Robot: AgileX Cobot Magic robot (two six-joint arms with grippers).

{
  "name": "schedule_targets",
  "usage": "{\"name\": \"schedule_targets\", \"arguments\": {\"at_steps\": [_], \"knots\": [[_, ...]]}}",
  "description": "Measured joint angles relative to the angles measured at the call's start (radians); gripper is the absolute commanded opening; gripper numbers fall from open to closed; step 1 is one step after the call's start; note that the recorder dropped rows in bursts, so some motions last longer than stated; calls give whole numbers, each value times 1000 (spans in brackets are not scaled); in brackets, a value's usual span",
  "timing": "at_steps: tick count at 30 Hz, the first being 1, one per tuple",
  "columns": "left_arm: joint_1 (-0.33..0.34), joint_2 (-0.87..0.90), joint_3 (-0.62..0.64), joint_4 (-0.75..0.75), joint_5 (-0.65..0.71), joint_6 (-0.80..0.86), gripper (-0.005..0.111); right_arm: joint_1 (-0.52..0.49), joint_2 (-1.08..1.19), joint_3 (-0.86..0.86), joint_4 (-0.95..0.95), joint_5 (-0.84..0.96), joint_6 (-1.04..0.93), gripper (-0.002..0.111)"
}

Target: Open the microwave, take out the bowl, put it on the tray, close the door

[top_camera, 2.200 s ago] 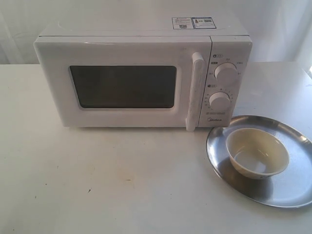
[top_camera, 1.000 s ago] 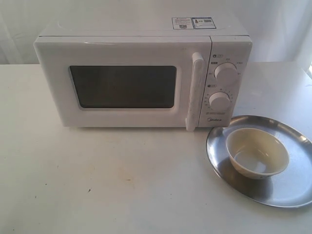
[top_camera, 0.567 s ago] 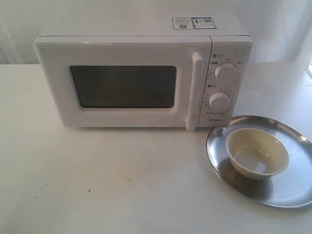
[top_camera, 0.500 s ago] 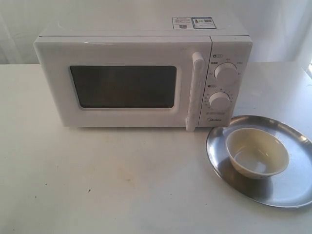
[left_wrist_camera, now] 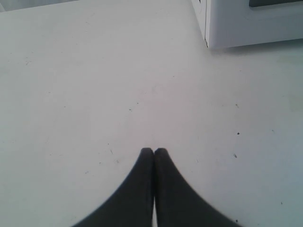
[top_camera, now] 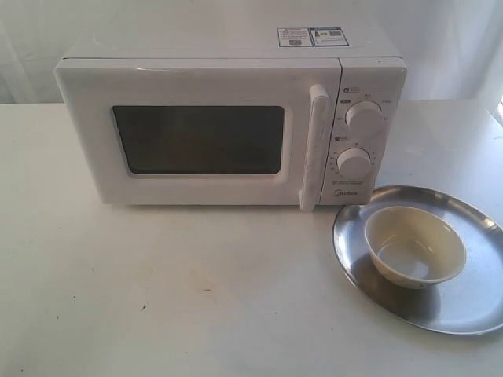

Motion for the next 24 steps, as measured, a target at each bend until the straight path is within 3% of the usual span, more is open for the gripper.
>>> {"name": "schedule_targets", "arguments": {"at_steps": [6, 9, 12, 14, 16, 21, 24], "knots": [[0, 0, 0, 0, 0, 0, 0, 0, 0, 0, 99, 13, -76, 0], [0, 0, 0, 0, 0, 0, 0, 0, 0, 0, 356, 26, -293, 0], [0, 0, 0, 0, 0, 0, 0, 0, 0, 0, 730, 82, -577, 0], [0, 0, 0, 0, 0, 0, 0, 2, -2, 0, 949, 170, -737, 0], [0, 0, 0, 0, 0, 0, 0, 4, -2, 0, 1053, 277, -809, 0], [0, 0, 0, 0, 0, 0, 0, 3, -5, 2, 1135, 594, -892, 0], [0, 0, 0, 0, 0, 0, 0, 3, -5, 4, 1206, 651, -1006, 0]]}}
